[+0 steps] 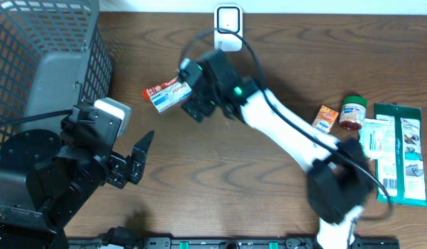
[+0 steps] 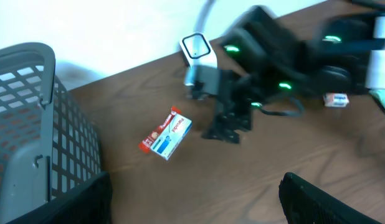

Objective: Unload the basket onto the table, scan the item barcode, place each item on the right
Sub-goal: 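Reach the right gripper left and grasp the white Panadol box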

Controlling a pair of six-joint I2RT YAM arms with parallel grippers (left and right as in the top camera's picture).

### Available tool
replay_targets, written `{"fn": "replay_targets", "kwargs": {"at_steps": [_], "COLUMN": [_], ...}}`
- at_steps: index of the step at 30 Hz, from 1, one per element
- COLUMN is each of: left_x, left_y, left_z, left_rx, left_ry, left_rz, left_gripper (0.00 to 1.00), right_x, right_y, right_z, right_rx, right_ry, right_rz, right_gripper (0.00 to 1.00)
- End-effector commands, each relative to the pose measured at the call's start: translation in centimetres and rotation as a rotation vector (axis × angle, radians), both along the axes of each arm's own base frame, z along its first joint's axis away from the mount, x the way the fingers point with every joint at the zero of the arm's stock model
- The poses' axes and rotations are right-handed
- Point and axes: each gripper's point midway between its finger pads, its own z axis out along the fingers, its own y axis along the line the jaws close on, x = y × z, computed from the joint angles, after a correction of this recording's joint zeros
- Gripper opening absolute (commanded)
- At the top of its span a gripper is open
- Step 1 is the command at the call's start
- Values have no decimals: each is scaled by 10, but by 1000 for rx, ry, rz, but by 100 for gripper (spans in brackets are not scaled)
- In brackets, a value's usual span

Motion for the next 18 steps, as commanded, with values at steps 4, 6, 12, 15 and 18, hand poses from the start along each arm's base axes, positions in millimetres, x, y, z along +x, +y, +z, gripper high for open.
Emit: {"fn": "replay_targets", "kwargs": {"at_steps": [4,6,12,15,18], "left_x": [0,0,0,0,0], "left_y": [2,2,2,2,2], "left_z": [2,1,2,1,2], "left_rx": [-2,-2,-2,-2,-2], "left_ry": [-2,-2,-2,-2,-2], "left_rz": [11,11,11,11,11], "left_gripper": [86,86,86,86,86], "right_x": [46,46,25,19,10], "right_y": [52,62,73,69,63], "right_z": [-13,-23,-41,-46,-52], "right_rx": [-43,-33,-59,-99,-127], "right_ry": [-91,-91,-154,-183,-186], "right_rz": [162,226,549,639,735], "right_gripper": [99,99,99,99,99]}}
